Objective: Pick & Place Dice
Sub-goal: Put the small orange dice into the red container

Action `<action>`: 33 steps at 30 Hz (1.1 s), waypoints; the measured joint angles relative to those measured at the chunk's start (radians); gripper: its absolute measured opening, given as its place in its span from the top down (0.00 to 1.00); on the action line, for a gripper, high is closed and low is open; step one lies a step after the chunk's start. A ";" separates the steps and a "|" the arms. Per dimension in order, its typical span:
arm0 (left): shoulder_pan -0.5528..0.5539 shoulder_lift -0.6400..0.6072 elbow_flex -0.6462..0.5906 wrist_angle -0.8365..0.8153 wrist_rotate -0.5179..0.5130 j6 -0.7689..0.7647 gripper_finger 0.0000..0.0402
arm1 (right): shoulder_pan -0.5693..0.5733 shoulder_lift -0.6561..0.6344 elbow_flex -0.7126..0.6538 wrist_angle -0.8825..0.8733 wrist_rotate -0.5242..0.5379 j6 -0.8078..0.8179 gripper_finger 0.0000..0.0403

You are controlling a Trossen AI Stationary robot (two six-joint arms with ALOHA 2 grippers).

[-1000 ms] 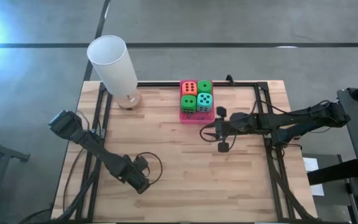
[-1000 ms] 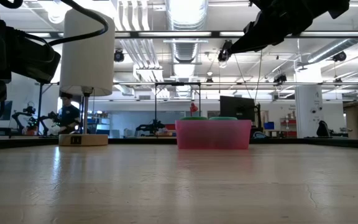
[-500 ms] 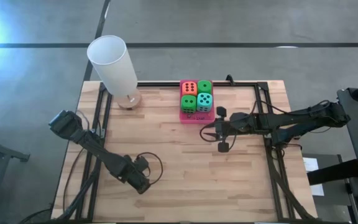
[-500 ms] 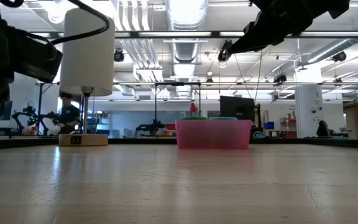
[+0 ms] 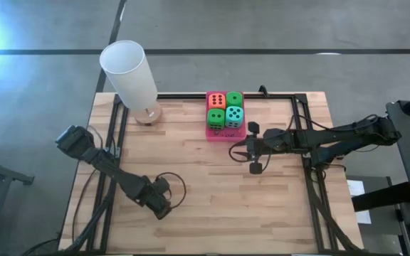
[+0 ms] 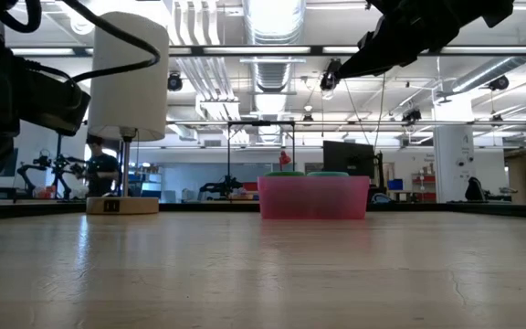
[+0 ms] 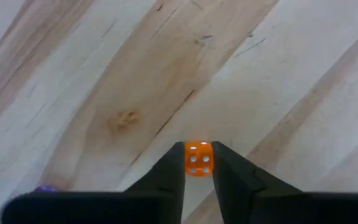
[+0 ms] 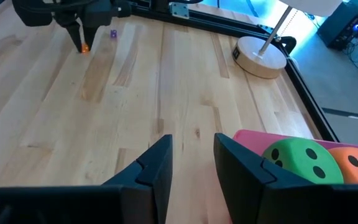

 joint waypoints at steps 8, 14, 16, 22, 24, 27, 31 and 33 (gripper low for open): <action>0.035 -0.012 0.029 -0.009 0.014 0.038 0.89 | 0.000 0.000 0.000 0.001 0.000 -0.003 0.74; 0.105 -0.038 0.096 -0.096 -0.137 0.108 0.89 | 0.000 -0.001 0.006 0.000 0.001 -0.003 0.73; 0.137 -0.044 0.119 -0.084 -0.201 0.167 0.89 | 0.000 -0.001 0.009 -0.002 0.001 0.000 0.73; 0.270 -0.044 0.179 -0.015 -0.332 0.424 0.88 | 0.000 -0.001 0.010 -0.002 0.006 0.000 0.75; 0.324 -0.044 0.189 0.029 -0.349 0.512 0.88 | 0.000 -0.001 0.012 -0.002 0.007 -0.003 0.76; 0.408 -0.044 0.190 0.153 -0.353 0.654 0.88 | 0.000 -0.001 0.014 -0.002 0.007 -0.003 0.77; 0.520 -0.044 0.175 0.329 -0.346 0.778 0.88 | 0.000 -0.001 0.014 -0.002 0.007 -0.010 0.78; 0.576 -0.044 0.169 0.390 -0.331 0.820 0.88 | 0.000 -0.001 0.014 -0.002 0.008 -0.011 0.79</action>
